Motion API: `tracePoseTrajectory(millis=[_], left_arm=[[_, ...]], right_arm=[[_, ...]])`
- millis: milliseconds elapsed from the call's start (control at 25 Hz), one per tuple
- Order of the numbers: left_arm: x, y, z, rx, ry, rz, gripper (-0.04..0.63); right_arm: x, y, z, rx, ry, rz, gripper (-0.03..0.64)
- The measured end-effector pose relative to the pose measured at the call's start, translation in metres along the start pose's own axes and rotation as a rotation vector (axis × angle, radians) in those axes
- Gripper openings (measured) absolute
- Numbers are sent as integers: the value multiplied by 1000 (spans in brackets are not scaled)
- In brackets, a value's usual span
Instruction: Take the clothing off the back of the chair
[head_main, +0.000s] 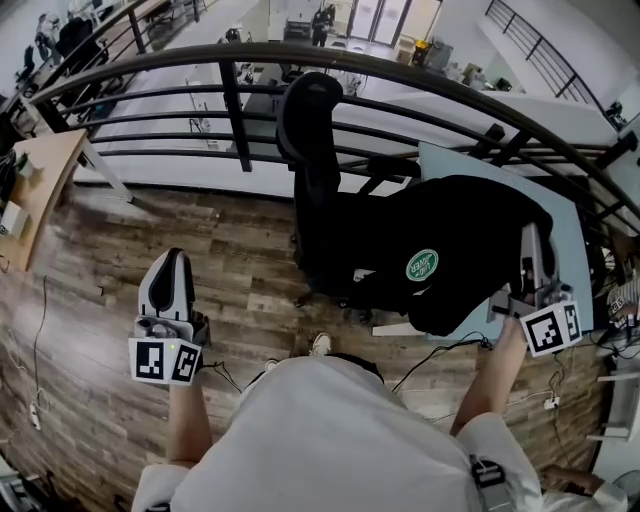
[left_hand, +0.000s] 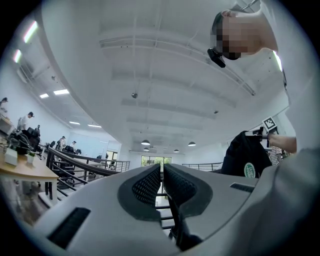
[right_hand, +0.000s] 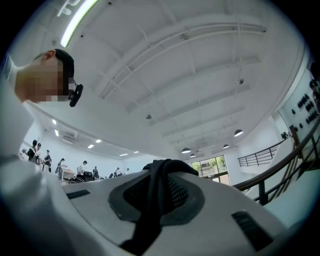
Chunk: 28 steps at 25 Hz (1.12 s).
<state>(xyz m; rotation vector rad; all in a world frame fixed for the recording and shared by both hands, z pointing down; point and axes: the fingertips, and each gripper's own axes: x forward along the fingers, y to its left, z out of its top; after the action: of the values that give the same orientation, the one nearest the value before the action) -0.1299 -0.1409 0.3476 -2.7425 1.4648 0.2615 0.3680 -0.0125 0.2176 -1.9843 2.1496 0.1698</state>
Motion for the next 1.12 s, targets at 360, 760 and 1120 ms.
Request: tracePoseTrajectory(millis=[360,760,1120], left_arm=[[-23,13,18,55,-5,39,40],[-43,14,15,60,17,47,40],[-60,24,3,35,37,98,40]], right_arm=[[-88,12,0,-41,23,-159,41],[-95,41,-10,-83,55,-169,41],[-65,53,-22,-75,77,-101,41]])
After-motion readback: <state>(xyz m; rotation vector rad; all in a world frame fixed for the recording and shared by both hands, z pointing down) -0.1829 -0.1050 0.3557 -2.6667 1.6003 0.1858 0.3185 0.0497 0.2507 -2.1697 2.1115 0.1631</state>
